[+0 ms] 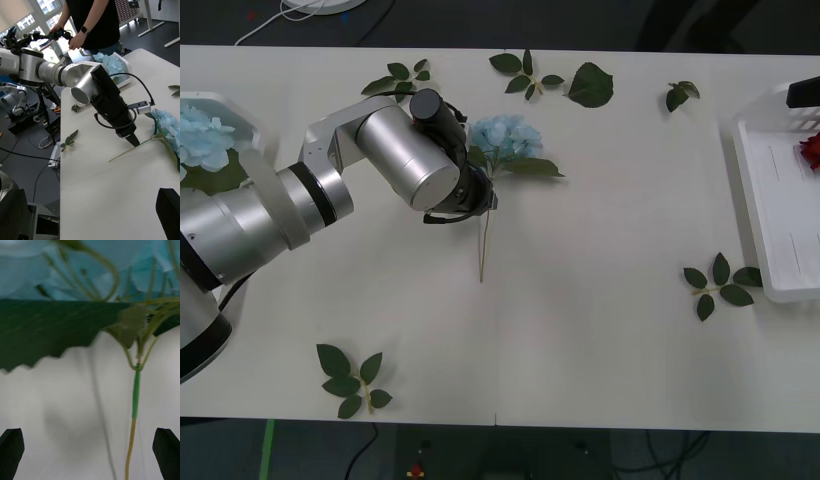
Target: Place the red flowers into the right box and the blue flowers into the left box. If a person shows an open palm, hand one flower to the person first, then continue sorting.
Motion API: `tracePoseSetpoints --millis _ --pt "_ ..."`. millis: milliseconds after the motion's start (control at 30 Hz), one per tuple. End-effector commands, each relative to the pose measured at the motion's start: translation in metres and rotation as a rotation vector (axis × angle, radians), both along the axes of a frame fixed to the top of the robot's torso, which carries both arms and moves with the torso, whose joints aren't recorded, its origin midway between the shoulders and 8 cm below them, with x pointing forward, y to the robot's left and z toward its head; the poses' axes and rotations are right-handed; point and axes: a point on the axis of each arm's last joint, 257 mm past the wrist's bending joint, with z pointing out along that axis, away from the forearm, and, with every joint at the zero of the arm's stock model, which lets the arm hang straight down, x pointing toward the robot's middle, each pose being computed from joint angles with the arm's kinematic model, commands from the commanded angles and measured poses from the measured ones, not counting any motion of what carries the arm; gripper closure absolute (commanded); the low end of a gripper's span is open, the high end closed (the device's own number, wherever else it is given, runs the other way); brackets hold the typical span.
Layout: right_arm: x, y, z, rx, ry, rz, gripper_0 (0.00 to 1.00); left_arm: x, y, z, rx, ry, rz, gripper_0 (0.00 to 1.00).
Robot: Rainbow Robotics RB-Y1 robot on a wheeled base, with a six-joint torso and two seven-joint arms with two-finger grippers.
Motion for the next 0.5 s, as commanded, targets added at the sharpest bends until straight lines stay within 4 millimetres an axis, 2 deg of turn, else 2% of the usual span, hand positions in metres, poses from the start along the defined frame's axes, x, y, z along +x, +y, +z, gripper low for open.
tracePoseSetpoints --millis 33,267,500 --pt "-0.006 0.005 0.009 -0.023 -0.052 0.022 0.0 0.013 -0.046 0.037 -0.014 -0.088 -0.104 0.0" --pt "-0.009 0.019 0.0 -0.01 -0.024 0.04 0.0 0.006 -0.063 0.029 -0.006 -0.107 -0.163 0.0" --pt "-0.011 0.027 -0.002 0.004 -0.019 0.055 0.0 -0.001 -0.061 0.013 0.034 -0.093 -0.184 0.0"
